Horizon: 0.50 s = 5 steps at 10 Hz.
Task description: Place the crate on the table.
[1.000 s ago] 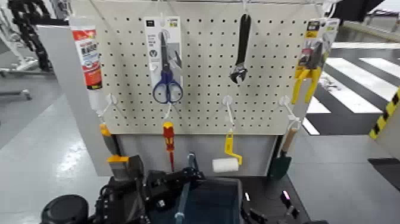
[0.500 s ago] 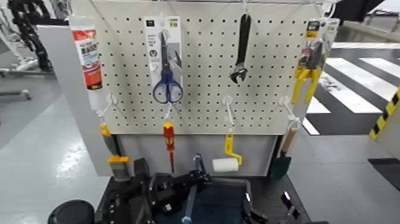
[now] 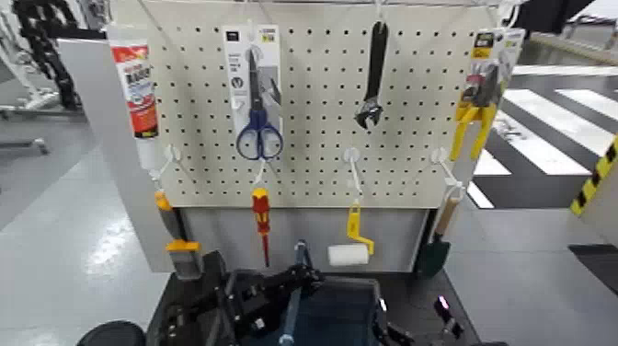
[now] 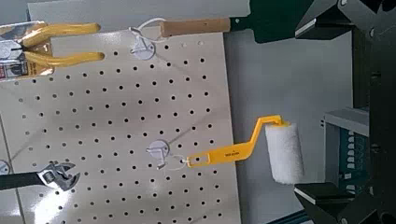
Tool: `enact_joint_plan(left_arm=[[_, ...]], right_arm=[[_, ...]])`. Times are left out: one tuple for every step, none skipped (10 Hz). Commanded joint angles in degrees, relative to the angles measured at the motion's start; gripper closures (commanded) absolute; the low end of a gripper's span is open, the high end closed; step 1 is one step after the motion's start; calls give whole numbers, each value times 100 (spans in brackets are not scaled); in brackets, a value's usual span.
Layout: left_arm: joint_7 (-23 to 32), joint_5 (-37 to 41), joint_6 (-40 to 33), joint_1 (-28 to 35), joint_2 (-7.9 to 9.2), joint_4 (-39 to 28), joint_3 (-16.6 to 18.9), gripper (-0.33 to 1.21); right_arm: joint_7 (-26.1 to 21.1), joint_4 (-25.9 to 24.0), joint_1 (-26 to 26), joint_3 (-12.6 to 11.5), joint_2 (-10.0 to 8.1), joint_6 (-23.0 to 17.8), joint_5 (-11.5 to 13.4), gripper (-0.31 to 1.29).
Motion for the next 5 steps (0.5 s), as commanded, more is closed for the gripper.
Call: enact_joint_plan(left_arm=[[29,0,-122,9,-9,116,-13,116],[29,0,-140,9,-17,124,-13,115],[20,0,-219,9,-9,124,-22,101],[20,0,-289,9,-17,116,-31,100],[11,0,-342,18,-17,107,-57,100]], right_arm=[[0,1,0,0,0,0,-7,15],[0,1,0,9,9,0,-7,15],[0,1,-8,9,9,0,-7,15],[0,1,0,9,9,0,-15,15],[0,1,0,9,9,0,-15,15]])
